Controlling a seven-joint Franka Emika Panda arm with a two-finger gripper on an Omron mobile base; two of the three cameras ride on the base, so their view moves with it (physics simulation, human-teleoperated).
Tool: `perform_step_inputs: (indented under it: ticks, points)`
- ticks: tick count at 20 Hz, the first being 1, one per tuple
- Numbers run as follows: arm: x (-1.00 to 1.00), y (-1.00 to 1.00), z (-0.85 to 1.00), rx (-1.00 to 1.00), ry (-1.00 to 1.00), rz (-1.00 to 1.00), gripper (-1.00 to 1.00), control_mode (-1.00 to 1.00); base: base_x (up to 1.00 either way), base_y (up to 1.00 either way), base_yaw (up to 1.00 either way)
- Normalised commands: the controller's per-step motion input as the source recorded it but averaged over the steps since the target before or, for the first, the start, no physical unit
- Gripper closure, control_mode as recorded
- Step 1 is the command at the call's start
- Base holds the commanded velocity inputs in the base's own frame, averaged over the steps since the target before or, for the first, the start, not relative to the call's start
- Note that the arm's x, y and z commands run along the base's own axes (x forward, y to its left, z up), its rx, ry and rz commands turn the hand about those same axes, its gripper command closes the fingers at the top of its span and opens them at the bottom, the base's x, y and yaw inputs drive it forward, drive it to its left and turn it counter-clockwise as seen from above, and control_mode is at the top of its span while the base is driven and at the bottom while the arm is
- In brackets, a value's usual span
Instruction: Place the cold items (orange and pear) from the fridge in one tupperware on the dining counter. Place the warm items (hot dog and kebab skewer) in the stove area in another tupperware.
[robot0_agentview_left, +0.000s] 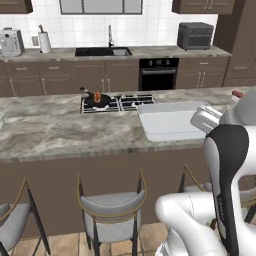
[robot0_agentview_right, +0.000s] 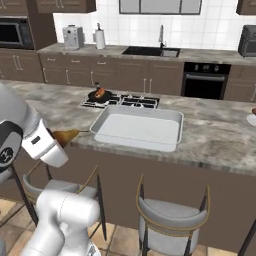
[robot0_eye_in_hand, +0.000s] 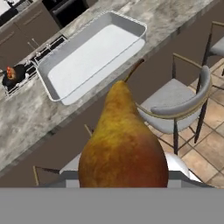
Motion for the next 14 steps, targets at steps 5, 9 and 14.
perform_step_inputs:
  ticks: [5,9,14]
  points:
    - [0.2,-0.07,0.01,0.1,0.01,0.01,1.0,-1.0,0.78,-0.26,0.01]
    - [1.0,-0.27,0.0,0.41,0.32,0.16,1.0,-1.0,0.0,0.0,0.0]
    - [0.87,-0.03,-0.02,0.08,0.33,0.01,1.0,-1.0,0.0,0.0,0.0]
